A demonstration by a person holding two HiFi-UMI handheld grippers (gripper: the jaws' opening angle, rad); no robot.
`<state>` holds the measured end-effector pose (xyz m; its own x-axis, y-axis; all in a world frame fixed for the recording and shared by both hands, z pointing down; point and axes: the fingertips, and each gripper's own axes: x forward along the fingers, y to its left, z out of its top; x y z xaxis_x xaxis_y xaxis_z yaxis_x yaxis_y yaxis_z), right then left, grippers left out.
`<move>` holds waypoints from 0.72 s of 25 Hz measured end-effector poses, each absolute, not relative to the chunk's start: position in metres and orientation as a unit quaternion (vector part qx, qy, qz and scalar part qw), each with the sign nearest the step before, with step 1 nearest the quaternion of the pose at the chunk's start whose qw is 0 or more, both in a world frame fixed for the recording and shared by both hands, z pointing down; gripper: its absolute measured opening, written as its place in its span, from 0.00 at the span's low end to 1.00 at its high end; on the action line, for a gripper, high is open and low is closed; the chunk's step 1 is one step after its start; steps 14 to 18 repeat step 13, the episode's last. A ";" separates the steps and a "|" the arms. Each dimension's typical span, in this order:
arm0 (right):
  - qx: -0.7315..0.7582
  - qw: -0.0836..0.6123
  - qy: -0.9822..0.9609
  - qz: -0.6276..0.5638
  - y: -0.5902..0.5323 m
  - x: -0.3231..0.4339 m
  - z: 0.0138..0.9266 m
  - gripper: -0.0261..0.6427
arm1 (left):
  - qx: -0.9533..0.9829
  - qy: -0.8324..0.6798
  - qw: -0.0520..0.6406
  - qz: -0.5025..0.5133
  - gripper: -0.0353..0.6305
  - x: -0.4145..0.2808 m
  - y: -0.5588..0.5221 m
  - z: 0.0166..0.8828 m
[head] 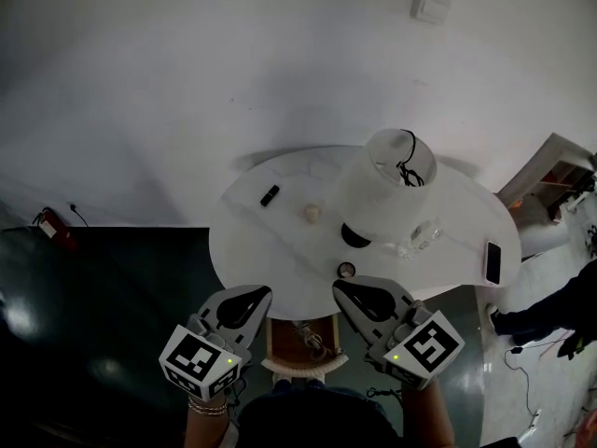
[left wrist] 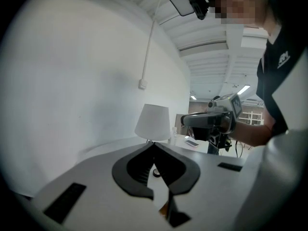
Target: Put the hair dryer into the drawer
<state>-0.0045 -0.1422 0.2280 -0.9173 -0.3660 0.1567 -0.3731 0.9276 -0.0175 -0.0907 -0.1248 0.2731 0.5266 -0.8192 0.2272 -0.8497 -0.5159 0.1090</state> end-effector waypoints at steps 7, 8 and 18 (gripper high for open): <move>0.194 0.072 -0.978 0.033 -0.141 0.005 0.228 0.07 | 0.872 -0.471 0.110 0.071 0.08 -0.080 -0.122 0.278; 0.194 0.074 -0.978 0.034 -0.141 0.006 0.229 0.07 | 0.873 -0.471 0.111 0.071 0.08 -0.079 -0.122 0.278; 0.196 0.085 -0.976 0.035 -0.142 0.010 0.234 0.07 | 0.876 -0.463 0.116 0.071 0.08 -0.072 -0.122 0.284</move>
